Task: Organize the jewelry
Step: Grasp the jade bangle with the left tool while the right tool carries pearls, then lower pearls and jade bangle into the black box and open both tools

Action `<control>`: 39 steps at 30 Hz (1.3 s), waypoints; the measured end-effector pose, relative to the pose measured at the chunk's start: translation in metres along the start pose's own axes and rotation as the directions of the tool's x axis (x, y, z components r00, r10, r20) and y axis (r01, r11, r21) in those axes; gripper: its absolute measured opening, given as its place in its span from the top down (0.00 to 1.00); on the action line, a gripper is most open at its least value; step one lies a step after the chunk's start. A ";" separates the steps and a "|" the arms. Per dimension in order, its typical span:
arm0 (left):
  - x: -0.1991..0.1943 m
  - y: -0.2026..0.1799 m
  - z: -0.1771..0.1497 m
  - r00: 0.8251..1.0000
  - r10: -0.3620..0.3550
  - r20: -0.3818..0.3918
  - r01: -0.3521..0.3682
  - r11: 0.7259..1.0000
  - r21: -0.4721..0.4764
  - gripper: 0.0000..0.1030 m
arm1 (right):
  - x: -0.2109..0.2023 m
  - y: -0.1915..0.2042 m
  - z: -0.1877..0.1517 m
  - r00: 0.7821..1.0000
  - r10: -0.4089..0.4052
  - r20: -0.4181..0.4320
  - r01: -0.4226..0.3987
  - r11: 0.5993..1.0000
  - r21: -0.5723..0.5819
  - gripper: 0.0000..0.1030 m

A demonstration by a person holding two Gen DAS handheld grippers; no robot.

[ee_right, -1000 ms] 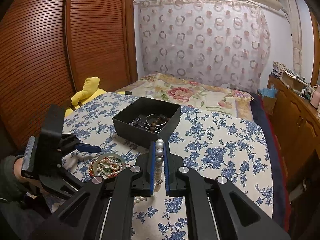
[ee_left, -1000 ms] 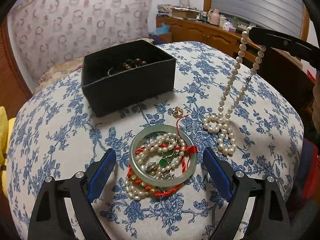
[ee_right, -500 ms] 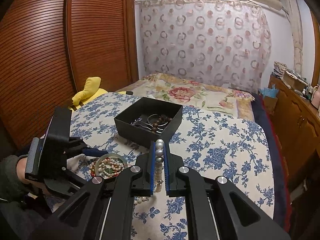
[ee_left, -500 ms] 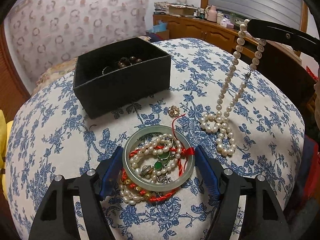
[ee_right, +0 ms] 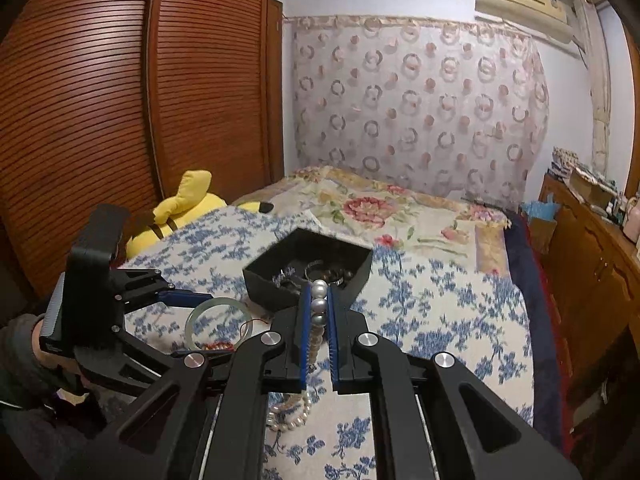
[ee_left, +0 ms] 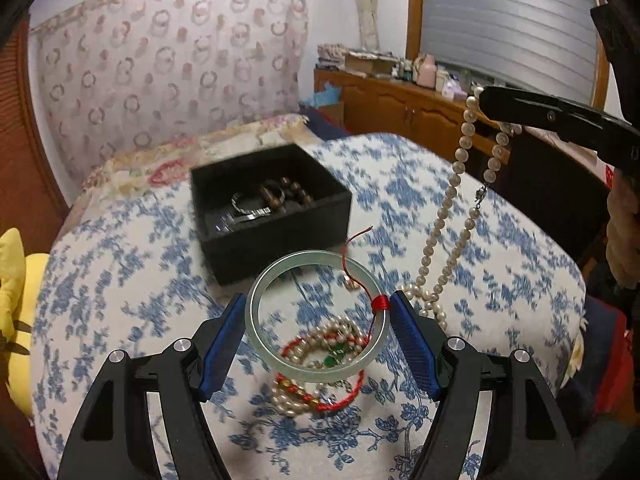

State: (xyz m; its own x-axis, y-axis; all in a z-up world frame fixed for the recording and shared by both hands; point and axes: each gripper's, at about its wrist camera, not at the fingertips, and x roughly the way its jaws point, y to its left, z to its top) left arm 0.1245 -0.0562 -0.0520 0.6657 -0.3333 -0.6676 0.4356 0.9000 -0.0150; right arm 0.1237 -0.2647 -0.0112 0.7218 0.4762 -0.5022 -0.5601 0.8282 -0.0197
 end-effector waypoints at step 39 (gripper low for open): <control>-0.022 0.076 0.057 0.986 0.119 0.120 -0.103 0.986 -0.131 0.33 | 0.056 0.004 0.122 0.993 -0.087 0.075 0.095 0.989 -0.110 0.91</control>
State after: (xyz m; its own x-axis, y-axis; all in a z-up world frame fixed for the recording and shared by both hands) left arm 0.1777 0.0039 0.0034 0.7807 -0.2549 -0.5705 0.2812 0.9587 -0.0434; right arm 0.2118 -0.1982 0.0662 0.7964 0.4227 -0.4324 -0.5301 0.8322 -0.1628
